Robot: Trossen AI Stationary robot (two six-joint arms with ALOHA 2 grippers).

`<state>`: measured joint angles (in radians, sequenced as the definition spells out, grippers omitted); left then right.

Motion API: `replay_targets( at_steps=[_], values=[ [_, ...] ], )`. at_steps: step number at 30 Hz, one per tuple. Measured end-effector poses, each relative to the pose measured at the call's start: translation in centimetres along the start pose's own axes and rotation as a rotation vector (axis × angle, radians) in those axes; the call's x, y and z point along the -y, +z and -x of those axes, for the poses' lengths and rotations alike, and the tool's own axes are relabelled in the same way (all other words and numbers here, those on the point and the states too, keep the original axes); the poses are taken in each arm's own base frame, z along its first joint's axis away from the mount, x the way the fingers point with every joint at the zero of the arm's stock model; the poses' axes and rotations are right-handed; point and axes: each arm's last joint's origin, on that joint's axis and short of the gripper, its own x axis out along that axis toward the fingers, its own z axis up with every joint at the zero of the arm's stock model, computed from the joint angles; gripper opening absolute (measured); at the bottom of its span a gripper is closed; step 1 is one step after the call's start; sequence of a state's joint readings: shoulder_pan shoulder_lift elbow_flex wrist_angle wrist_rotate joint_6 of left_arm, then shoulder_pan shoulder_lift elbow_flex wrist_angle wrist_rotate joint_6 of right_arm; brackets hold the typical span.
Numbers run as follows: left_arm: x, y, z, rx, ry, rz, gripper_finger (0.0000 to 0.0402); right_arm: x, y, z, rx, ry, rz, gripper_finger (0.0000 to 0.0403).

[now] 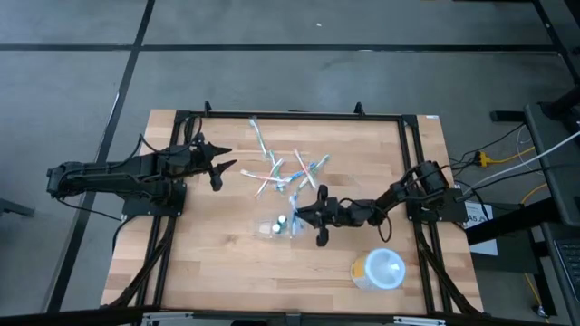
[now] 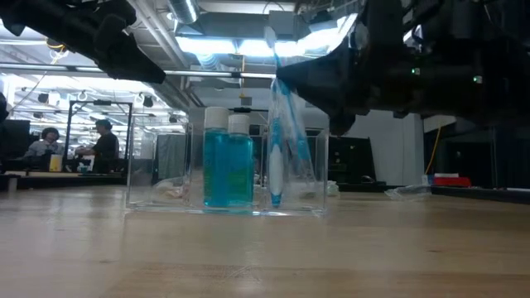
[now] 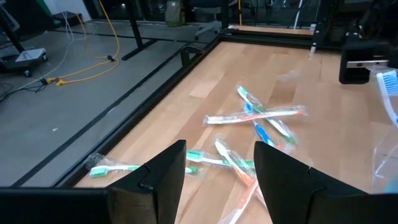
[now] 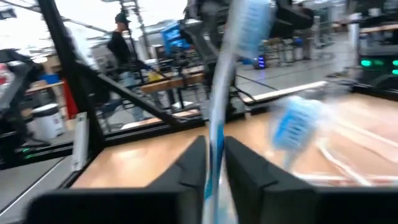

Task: Pick & Place toothbrushing station
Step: Put the blue toothbrush into the transparent organizer

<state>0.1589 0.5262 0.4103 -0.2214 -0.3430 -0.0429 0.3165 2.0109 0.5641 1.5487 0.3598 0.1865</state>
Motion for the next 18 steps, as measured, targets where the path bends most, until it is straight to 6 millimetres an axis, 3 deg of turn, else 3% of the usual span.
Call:
replay_targets(
  at_steps=[5,9,14,18],
  values=[
    [0.0,0.0,0.0,-0.001,-0.004,-0.001,0.0184,0.1,0.0,0.1,0.004,-0.042,-0.01,0.0147],
    [0.0,0.0,0.0,-0.001,-0.005,-0.002,0.0184,0.1,-0.1,0.1,0.003,-0.038,-0.02,0.02],
    [0.0,0.0,0.0,-0.001,-0.005,-0.002,0.0184,-0.2,0.3,0.2,0.025,-0.023,-0.025,0.0225],
    [-0.1,0.0,0.0,0.0,0.02,-0.005,0.0184,-1.1,1.9,0.4,0.077,-0.005,0.002,0.0227]
  ],
)
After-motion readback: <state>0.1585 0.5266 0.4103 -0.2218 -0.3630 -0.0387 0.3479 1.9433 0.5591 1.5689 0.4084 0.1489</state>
